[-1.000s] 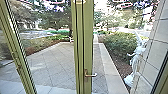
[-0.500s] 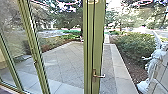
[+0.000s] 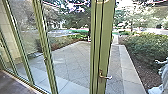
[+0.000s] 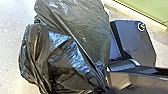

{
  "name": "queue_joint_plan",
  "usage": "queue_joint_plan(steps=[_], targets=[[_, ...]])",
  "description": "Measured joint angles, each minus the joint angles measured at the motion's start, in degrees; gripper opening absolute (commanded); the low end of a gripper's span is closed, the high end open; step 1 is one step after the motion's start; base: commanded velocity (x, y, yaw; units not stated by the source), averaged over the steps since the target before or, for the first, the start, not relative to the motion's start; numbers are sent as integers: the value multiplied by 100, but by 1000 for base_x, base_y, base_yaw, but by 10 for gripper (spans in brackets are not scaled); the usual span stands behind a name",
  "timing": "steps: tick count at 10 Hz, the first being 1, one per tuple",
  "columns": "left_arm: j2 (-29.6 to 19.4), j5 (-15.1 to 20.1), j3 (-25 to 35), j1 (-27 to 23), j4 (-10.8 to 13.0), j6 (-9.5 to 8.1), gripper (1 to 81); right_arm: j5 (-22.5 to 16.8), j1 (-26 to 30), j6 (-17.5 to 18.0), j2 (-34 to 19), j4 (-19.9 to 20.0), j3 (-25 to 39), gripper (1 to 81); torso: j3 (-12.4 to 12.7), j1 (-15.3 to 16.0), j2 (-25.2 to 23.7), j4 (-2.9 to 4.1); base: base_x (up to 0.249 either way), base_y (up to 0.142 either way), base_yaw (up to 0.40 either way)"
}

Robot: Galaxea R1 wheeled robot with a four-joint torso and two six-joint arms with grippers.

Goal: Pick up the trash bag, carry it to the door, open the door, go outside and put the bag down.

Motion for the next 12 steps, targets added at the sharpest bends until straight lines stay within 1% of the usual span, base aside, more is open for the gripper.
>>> queue_joint_plan(steps=[1,12], targets=[[2,5,0,0,0,0,10,9,0,0,-2,0,0,811,0,0,0,0,0,0,119],[63,18,-130,-16,-7,-26,10,5,0,0,74,2,0,811,0,-2,0,0,0,0,0]])
